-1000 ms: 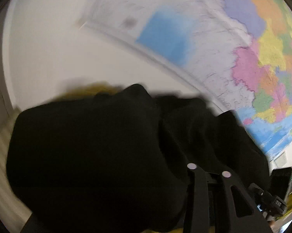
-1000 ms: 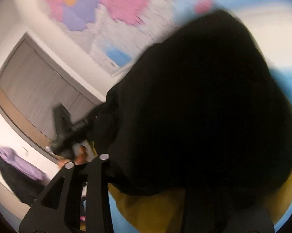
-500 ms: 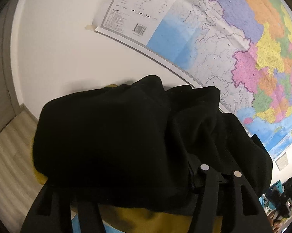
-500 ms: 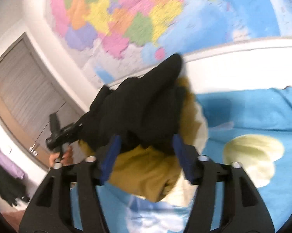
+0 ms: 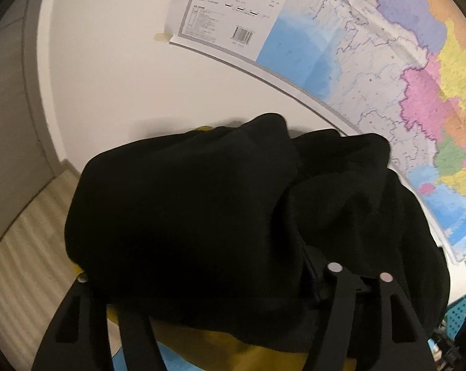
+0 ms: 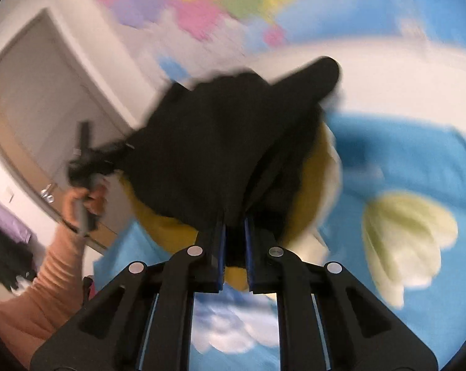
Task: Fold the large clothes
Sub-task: 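Lower the jacket onto the stack and open both grippers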
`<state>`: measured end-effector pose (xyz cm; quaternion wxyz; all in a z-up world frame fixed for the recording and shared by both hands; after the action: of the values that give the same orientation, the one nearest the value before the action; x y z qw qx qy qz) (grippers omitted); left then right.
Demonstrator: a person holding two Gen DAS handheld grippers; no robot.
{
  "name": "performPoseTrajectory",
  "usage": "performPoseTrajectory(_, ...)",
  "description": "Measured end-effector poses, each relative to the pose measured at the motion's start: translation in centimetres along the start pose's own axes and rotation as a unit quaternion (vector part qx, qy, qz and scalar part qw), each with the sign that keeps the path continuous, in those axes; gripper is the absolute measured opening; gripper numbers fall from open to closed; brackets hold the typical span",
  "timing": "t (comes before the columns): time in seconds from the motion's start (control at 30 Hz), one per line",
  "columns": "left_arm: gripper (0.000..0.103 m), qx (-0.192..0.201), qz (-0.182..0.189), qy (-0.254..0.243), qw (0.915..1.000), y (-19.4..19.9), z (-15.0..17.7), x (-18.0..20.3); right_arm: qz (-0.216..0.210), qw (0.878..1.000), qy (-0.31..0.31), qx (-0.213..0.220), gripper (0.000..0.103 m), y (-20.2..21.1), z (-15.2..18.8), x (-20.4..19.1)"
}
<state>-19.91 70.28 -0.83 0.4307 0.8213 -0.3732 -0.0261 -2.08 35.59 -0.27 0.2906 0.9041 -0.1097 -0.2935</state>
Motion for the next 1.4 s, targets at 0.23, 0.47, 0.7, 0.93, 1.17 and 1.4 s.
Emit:
performPoseTrajectory(0.23,0.068,0.077,-0.053,-0.025,0.9953,6.4,0.5,1.5,0.08,0.986,0.096,0.11,0.048,6.5,-2.3,-4.1)
performPoseTrajectory(0.47,0.081,0.151,-0.031,-0.129,0.9796,10.8,3.6,8.3,0.051,0.98,0.154,0.111,0.061,2.6,-3.2,-8.6)
performPoseTrajectory(0.7,0.082,0.082,-0.013,-0.176,0.981,6.1,6.2,12.5,0.066,0.986,0.141,0.055,0.048,-3.6,-1.6,-6.6)
performPoseTrajectory(0.93,0.081,0.076,-0.012,-0.151,0.9855,6.3,6.7,12.5,0.051,0.986,0.145,0.071,0.057,-1.7,-1.1,-7.2)
performPoseTrajectory(1.17,0.096,0.11,-0.029,-0.153,0.9817,10.3,9.0,13.5,0.057,0.981,0.162,0.089,0.077,-0.6,0.9,-8.1)
performPoseTrajectory(1.4,0.096,0.13,-0.057,-0.148,0.9787,13.1,11.4,14.0,0.069,0.976,0.177,0.105,0.094,0.4,2.8,-8.8)
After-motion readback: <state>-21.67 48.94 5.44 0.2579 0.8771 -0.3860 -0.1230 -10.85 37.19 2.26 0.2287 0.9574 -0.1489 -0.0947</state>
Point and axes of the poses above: each gripper's, at about its wrist camera, not at the fingertips, and y roughly against the way its jaws point, x to its right, z to its underside, the point moved 9 cm from there along -y, roughly the way its jaws point, and after that the axes turned 4 degrees about -y, right-handed, at the moved point
